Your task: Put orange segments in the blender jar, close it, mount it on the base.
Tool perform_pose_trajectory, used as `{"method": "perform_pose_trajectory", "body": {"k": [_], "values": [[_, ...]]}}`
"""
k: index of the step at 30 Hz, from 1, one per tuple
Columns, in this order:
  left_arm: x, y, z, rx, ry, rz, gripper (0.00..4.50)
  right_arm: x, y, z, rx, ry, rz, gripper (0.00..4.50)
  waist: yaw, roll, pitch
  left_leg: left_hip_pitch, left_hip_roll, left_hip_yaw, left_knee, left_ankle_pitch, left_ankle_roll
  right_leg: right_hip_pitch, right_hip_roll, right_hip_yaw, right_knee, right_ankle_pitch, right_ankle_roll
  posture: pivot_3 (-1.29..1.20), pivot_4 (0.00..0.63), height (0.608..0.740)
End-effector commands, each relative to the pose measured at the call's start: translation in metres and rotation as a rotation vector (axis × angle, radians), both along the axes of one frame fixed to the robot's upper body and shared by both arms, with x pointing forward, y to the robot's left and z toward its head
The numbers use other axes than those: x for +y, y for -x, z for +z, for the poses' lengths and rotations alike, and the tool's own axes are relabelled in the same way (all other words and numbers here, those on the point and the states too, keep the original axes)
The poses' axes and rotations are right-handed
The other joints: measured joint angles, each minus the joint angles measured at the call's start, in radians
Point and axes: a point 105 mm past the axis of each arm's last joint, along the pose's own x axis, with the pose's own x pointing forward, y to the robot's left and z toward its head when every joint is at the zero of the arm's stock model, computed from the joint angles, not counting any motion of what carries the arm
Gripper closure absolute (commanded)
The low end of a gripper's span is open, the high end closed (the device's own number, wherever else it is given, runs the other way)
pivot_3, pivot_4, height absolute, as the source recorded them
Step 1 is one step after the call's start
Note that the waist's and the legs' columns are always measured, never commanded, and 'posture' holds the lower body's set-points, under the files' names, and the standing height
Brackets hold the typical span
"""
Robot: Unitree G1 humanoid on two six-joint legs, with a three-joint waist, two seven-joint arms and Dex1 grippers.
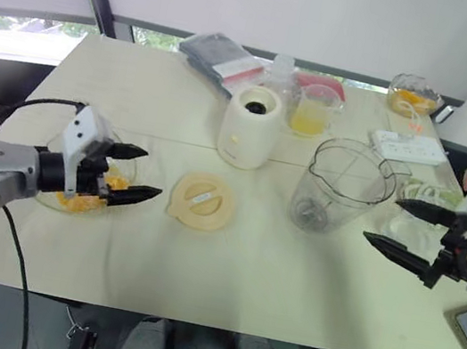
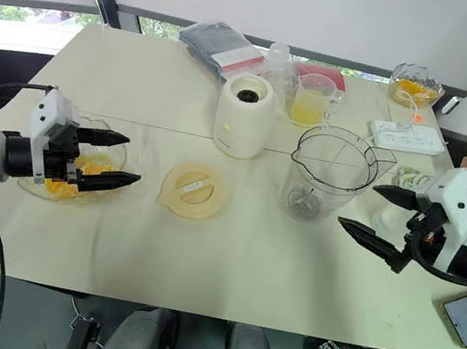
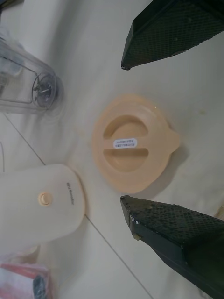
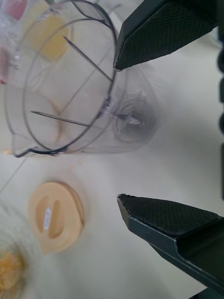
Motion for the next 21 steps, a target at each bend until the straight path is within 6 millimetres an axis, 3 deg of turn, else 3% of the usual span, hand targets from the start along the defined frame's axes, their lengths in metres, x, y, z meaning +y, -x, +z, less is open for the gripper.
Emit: {"method": "perform_pose_trajectory", "body": {"k": [1,21], "values": [[-0.0011,0.0041,0.0128,-0.046,0.002,-0.022,0.0,0.0063,-0.0015,0.009,-0.033,0.004,0.016,0.06,0.0,0.0,0.0,0.0,0.0,0.0,0.0,0.0,0.0,0.0,0.0,0.0,0.0,0.0,0.0,0.0,0.15,0.74],[-0.0078,0.0081,0.0127,-0.018,0.002,-0.045,0.0,0.0161,-0.0028,0.0101,-0.044,-0.042,0.026,0.06,0.001,0.0,0.0,0.0,0.0,0.0,0.0,0.0,0.0,0.0,0.0,0.0,0.0,0.0,0.0,0.0,0.15,0.74]]}}
